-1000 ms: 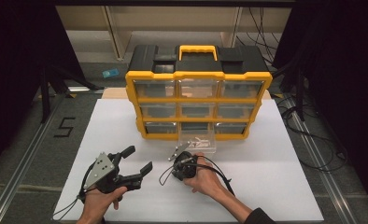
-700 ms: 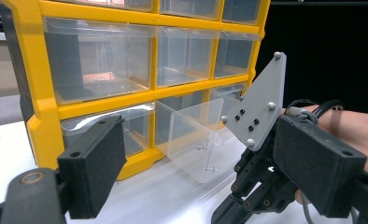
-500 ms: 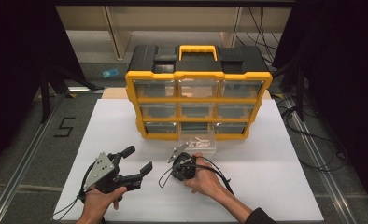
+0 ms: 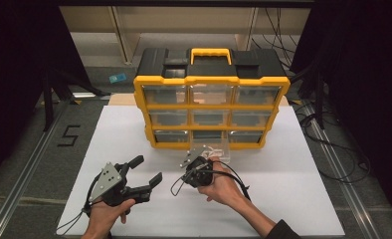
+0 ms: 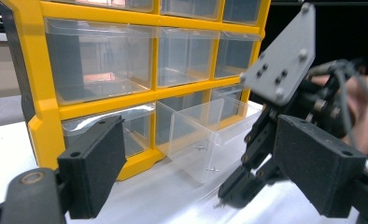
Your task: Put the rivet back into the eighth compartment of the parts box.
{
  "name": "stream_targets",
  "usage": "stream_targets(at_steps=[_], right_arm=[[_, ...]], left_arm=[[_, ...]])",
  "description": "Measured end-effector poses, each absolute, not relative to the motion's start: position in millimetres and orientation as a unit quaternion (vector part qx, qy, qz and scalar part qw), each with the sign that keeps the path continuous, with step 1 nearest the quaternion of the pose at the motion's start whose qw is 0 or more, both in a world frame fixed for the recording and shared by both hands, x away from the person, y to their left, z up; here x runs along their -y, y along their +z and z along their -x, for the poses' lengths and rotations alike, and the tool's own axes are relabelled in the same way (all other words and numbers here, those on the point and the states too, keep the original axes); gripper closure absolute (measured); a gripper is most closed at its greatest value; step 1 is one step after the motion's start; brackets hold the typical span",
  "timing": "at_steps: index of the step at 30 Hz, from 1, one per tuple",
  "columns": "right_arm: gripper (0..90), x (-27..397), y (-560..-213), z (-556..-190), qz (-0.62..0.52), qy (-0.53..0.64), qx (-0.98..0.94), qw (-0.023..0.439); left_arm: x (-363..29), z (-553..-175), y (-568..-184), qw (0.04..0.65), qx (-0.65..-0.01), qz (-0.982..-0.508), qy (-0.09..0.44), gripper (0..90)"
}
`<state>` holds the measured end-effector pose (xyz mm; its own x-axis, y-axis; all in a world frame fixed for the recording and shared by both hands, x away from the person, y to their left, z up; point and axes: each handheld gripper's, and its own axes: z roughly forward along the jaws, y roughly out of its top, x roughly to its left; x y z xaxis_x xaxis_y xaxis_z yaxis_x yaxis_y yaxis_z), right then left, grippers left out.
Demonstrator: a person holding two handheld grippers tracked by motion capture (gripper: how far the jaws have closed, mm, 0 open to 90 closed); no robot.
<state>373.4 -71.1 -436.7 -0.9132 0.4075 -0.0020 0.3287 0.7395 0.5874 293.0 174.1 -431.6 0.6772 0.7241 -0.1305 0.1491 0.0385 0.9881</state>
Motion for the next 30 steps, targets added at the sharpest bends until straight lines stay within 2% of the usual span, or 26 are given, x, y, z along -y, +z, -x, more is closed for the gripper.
stream_targets(at_steps=[30], right_arm=[[86.8, 108.9, -375.7, -381.6, -0.195, 0.375, -0.899, 0.115]], left_arm=[[-174.1, -292.9, -431.5, 0.64, -0.332, -0.655, 0.224, 16.7]])
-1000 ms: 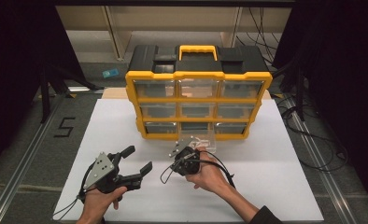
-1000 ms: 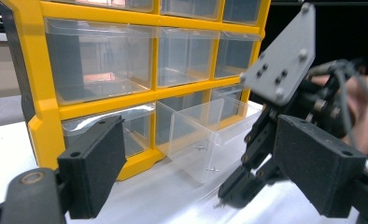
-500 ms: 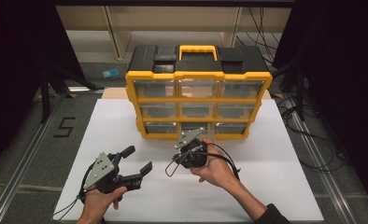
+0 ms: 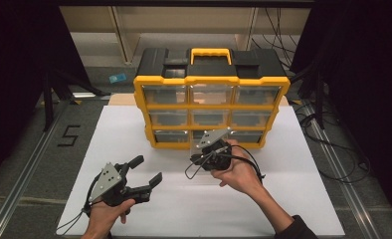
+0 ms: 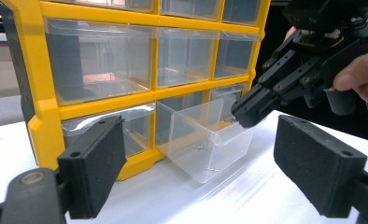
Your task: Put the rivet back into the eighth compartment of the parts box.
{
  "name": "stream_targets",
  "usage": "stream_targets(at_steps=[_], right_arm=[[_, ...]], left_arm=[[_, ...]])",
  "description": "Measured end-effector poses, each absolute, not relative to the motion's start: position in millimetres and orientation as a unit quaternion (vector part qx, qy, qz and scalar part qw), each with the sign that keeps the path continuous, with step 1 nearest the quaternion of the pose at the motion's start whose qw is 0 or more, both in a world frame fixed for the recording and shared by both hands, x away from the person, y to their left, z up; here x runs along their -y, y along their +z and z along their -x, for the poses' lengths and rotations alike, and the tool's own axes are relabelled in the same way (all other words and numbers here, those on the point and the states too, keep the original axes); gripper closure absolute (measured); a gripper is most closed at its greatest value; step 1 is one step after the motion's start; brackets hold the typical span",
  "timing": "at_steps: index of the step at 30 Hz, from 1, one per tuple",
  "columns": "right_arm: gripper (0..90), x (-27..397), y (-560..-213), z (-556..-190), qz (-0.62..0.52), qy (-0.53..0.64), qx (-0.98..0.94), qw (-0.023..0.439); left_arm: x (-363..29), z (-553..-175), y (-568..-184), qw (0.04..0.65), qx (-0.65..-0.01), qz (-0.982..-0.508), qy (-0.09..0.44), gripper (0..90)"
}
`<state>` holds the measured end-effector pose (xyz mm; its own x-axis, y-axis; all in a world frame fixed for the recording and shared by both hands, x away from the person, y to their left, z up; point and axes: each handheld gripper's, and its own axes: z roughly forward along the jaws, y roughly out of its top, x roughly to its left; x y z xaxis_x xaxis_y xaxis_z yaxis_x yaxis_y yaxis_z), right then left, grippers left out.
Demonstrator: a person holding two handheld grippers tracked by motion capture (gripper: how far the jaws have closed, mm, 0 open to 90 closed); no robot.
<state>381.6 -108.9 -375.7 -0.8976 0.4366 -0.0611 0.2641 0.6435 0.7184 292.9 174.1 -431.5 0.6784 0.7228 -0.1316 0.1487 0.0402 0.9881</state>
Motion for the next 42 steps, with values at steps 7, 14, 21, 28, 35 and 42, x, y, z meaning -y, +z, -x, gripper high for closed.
stream_targets(at_steps=[7, 14, 21, 28, 35, 42], right_arm=[[86.8, 118.3, -367.6, -384.4, -0.205, 0.381, -0.893, 0.12], [86.7, 124.4, -365.1, -387.6, -0.21, 0.381, -0.892, 0.121], [86.7, 132.3, -364.6, -392.8, -0.222, 0.386, -0.886, 0.131], [86.8, 141.9, -367.3, -401.3, -0.23, 0.377, -0.886, 0.141], [86.7, 149.8, -372.6, -408.9, -0.243, 0.372, -0.884, 0.143], [86.5, 151.1, -378.9, -411.5, -0.251, 0.368, -0.884, 0.142]], left_arm=[[-174.0, -292.9, -431.6, 0.639, -0.332, -0.656, 0.224, 16.7], [-173.9, -292.9, -431.6, 0.639, -0.332, -0.656, 0.224, 16.7], [-173.7, -292.7, -431.6, 0.639, -0.332, -0.657, 0.224, 16.7], [-173.5, -292.8, -431.7, 0.639, -0.332, -0.657, 0.223, 16.6], [-172.2, -292.7, -432.1, 0.638, -0.327, -0.66, 0.226, 16.6], [-171.5, -292.2, -432.1, 0.633, -0.322, -0.665, 0.23, 16.6]])
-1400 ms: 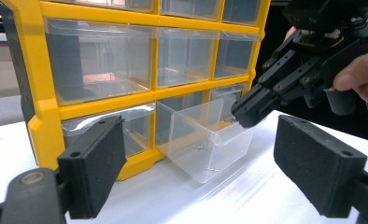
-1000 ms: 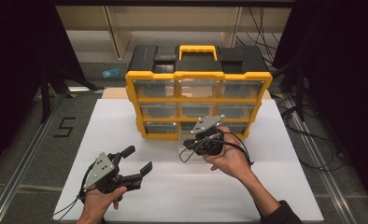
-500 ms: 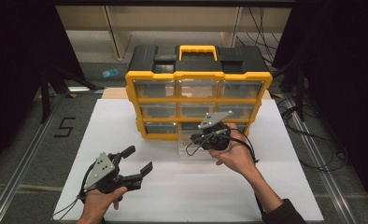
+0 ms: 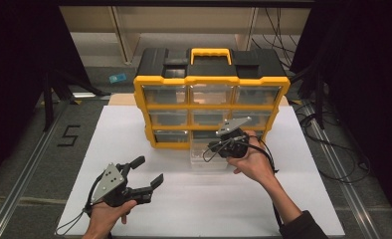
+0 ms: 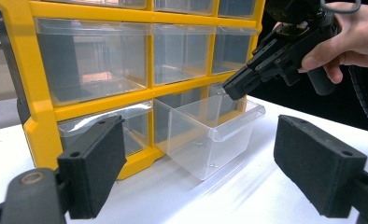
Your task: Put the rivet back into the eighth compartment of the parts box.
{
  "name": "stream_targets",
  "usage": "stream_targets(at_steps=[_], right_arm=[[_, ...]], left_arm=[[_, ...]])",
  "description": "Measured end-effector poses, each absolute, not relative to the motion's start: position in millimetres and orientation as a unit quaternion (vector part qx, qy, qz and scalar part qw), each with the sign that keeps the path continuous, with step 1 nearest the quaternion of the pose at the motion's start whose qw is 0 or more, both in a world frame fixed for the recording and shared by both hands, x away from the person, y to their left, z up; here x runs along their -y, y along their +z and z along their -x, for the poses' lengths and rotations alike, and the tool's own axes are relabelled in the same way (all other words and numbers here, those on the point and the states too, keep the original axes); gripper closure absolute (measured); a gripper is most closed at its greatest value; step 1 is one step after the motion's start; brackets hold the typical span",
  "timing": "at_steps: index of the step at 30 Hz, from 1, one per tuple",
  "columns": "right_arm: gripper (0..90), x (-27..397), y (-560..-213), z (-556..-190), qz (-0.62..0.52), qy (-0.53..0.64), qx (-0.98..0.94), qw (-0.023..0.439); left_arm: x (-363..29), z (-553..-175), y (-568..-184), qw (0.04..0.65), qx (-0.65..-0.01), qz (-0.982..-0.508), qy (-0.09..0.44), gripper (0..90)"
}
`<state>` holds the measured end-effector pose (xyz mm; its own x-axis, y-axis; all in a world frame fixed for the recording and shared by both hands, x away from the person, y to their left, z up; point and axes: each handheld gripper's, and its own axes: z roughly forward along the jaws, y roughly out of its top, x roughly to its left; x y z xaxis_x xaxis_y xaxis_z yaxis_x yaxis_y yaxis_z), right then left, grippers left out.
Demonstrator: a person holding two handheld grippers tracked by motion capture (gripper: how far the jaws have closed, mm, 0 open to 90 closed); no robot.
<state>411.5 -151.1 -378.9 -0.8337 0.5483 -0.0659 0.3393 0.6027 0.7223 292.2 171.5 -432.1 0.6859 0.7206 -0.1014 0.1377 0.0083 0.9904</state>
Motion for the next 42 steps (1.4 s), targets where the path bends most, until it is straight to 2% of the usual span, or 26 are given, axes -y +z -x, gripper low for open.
stream_targets(at_steps=[9, 13, 15, 21, 27, 35, 42], right_arm=[[83.5, 151.0, -383.2, -413.6, -0.249, 0.358, -0.891, 0.13], [75.3, 150.0, -382.6, -412.6, -0.251, 0.367, -0.886, 0.135], [67.9, 150.5, -378.8, -412.0, -0.252, 0.37, -0.884, 0.134], [53.4, 148.1, -370.6, -405.5, -0.251, 0.386, -0.877, 0.137], [41.4, 148.8, -366.3, -401.1, -0.25, 0.403, -0.869, 0.138], [33.9, 157.8, -362.3, -391.7, -0.245, 0.434, -0.854, 0.147], [32.4, 165.4, -362.6, -384.7, -0.245, 0.462, -0.838, 0.154]], left_arm=[[-171.8, -292.9, -432.5, 0.632, -0.324, -0.666, 0.228, 16.6], [-172.5, -293.3, -432.6, 0.632, -0.325, -0.666, 0.228, 16.6], [-172.6, -293.3, -432.5, 0.632, -0.325, -0.666, 0.228, 16.6], [-172.4, -293.2, -432.6, 0.632, -0.324, -0.666, 0.228, 16.6], [-172.6, -293.0, -432.5, 0.632, -0.325, -0.666, 0.228, 16.6], [-172.4, -293.2, -432.7, 0.631, -0.324, -0.667, 0.228, 16.6], [-172.1, -293.3, -433.0, 0.63, -0.324, -0.668, 0.226, 16.6]])
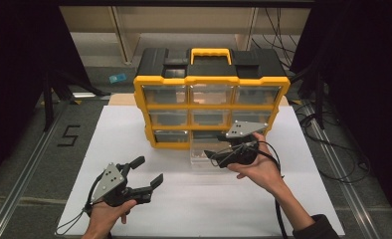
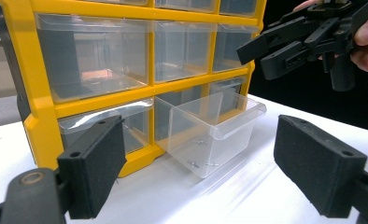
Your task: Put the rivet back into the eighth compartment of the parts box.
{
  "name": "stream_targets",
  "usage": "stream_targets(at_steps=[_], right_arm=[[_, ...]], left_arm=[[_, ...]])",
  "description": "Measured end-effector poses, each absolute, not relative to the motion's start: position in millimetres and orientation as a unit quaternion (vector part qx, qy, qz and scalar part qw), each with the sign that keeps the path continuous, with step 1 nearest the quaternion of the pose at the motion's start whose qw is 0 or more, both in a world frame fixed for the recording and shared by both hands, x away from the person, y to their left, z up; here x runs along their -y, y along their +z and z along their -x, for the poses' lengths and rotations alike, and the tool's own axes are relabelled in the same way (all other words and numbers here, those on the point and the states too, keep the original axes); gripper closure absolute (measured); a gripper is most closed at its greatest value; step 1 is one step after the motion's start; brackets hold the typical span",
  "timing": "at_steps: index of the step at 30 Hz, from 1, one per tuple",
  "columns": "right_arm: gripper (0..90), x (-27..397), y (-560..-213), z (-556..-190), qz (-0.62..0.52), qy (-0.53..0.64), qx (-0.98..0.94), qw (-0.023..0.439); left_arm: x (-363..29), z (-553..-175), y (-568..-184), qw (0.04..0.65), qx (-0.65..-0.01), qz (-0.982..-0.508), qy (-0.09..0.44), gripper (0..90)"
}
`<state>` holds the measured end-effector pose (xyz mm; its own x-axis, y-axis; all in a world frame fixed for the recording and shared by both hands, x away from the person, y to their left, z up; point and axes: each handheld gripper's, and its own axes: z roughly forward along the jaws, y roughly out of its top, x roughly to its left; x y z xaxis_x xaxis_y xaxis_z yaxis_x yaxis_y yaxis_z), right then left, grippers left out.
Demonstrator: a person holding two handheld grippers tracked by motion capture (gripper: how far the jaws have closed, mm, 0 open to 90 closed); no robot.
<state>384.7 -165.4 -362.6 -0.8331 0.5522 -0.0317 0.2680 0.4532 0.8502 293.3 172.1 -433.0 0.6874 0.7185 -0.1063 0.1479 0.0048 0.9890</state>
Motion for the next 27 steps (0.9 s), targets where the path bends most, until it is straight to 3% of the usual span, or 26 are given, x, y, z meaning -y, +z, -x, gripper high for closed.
stream_targets(at_steps=[27], right_arm=[[24.1, 192.6, -372.3, -365.8, -0.264, 0.52, -0.796, 0.16]], left_arm=[[-170.9, -293.6, -432.9, 0.63, -0.322, -0.671, 0.223, 16.6]])
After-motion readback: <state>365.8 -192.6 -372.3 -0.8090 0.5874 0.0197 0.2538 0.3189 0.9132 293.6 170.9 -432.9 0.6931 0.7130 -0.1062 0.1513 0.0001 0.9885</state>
